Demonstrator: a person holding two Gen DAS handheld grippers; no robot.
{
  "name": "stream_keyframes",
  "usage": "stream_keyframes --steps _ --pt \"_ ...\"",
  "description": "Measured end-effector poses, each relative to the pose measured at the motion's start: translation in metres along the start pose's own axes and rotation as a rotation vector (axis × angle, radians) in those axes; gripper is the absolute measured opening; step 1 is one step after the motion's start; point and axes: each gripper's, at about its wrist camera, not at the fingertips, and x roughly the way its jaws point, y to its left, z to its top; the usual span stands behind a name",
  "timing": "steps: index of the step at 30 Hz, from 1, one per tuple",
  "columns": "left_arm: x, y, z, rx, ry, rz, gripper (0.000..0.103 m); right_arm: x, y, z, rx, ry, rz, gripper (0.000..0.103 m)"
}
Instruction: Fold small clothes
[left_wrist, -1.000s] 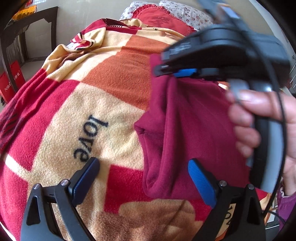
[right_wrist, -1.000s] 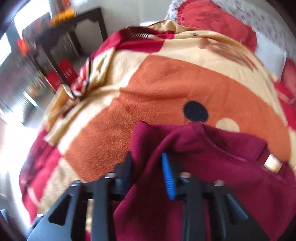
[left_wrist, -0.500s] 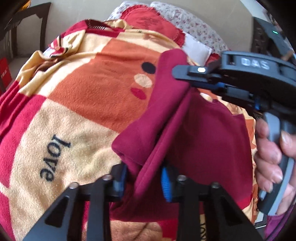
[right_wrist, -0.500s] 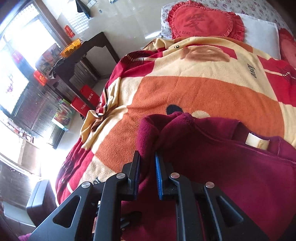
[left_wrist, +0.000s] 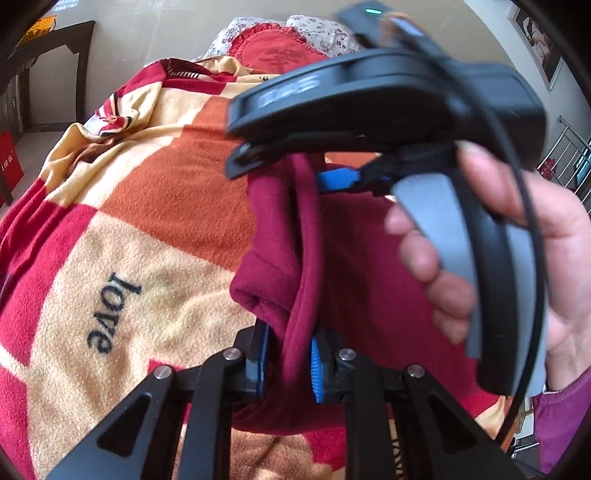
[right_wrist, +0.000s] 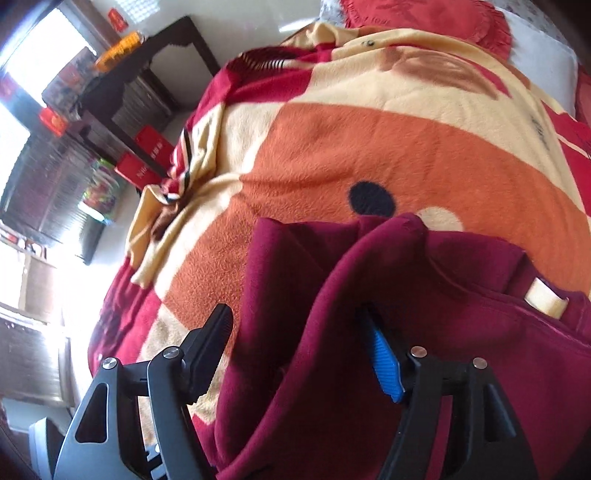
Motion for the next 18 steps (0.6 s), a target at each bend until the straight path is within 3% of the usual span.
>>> stream_keyframes --steps 1,4,8,13,18 --pt "0.001 0.001 0.0 0.0 0.002 0.006 0.018 0.005 0.004 0.001 -0.019 0.009 -0.028 0.052" --pt "0.003 0.004 -0.001 -0.004 0.009 0.017 0.018 0.014 0.01 0.0 -0.065 0.005 -0.109 0.033" --pt "0.007 0.004 -0.002 0.0 0.012 0.044 0.027 0.003 0.004 -0.006 -0.066 -0.044 -0.077 0.013" --pt "0.014 0.004 -0.006 -0.001 0.033 0.064 0.054 -0.013 0.003 -0.011 -0.088 -0.081 -0.06 0.008" --pt "0.019 0.006 -0.01 -0.002 0.045 0.079 0.058 -0.023 -0.005 -0.016 -0.072 -0.097 -0.026 0.008"
